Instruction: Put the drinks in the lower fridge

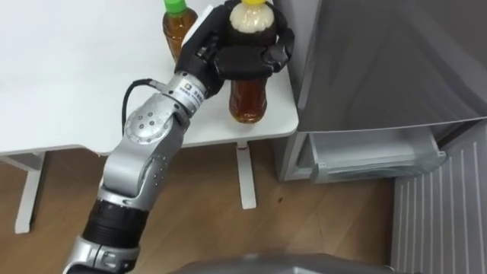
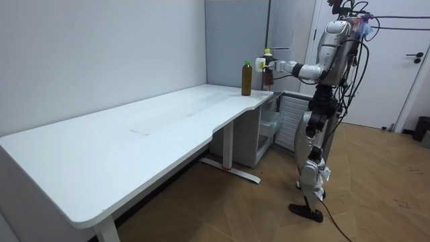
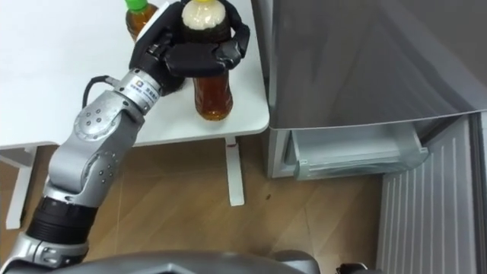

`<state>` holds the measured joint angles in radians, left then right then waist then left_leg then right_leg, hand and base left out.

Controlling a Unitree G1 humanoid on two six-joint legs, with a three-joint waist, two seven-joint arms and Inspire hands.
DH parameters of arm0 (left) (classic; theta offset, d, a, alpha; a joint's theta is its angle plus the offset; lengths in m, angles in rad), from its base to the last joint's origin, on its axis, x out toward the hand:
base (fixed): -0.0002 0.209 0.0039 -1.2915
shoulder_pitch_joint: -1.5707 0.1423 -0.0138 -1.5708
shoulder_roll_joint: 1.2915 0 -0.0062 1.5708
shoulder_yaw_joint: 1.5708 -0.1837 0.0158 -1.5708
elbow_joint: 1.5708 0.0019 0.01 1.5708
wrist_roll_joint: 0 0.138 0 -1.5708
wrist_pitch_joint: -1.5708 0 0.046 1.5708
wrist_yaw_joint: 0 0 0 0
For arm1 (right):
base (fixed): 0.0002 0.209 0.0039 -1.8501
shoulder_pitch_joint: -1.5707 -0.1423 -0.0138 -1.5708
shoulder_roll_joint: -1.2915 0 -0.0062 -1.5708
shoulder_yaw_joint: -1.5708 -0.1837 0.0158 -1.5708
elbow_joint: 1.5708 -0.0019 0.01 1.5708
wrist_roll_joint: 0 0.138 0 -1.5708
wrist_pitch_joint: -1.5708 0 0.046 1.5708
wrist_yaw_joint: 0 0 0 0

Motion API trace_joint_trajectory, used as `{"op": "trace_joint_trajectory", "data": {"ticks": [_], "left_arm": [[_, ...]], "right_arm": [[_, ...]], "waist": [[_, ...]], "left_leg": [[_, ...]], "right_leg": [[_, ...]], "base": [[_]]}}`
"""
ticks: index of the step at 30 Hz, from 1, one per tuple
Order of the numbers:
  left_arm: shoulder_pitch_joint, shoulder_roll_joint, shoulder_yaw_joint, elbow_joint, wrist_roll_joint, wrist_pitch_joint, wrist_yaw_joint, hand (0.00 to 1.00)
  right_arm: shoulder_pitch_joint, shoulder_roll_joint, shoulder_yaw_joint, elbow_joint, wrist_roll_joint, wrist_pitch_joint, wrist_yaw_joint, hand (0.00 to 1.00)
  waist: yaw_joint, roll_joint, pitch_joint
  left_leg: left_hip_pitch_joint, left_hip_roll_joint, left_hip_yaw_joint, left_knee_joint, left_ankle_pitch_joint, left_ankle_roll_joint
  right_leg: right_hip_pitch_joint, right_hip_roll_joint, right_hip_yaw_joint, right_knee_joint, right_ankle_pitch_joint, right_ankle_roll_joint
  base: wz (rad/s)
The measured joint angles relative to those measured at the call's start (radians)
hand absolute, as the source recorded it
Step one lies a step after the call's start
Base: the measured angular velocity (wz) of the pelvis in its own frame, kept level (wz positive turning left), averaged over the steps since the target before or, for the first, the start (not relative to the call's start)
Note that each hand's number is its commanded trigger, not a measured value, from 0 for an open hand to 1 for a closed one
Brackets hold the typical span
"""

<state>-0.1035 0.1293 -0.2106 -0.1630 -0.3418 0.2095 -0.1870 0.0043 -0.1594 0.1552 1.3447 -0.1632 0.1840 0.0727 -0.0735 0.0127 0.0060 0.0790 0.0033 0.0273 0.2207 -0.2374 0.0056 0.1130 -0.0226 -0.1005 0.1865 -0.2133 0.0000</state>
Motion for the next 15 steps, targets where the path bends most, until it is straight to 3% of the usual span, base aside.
{"op": "trace_joint_trajectory", "data": {"ticks": [8,14,15], "left_arm": [[0.058,0.004,-0.029,-0.013,0.0,-0.027,-0.013,1.0],[0.132,0.01,-0.029,-0.013,-0.004,-0.027,-0.049,1.0],[0.134,0.016,-0.026,-0.013,-0.004,-0.027,-0.049,1.0]], "right_arm": [[-0.013,-0.021,0.03,-0.027,0.007,-0.013,-0.005,0.0],[-0.072,-0.034,0.029,-0.124,0.066,-0.048,0.0,0.0],[-0.077,-0.033,0.028,-0.153,0.123,-0.068,0.014,0.0]], "waist": [[0.03,-0.01,0.0038],[0.056,-0.031,0.0086],[0.057,-0.034,0.0074]], "left_leg": [[-0.013,-0.001,-0.002,0.002,0.007,0.001],[-0.022,-0.001,-0.011,0.013,0.008,-0.001],[-0.026,-0.001,-0.016,0.016,0.008,-0.001]], "right_leg": [[-0.009,-0.005,-0.017,0.008,0.0,0.0],[-0.006,-0.005,-0.032,0.0,0.002,-0.002],[-0.006,-0.005,-0.038,-0.001,0.002,-0.002]], "base": [[0.03],[0.07],[0.13]]}}
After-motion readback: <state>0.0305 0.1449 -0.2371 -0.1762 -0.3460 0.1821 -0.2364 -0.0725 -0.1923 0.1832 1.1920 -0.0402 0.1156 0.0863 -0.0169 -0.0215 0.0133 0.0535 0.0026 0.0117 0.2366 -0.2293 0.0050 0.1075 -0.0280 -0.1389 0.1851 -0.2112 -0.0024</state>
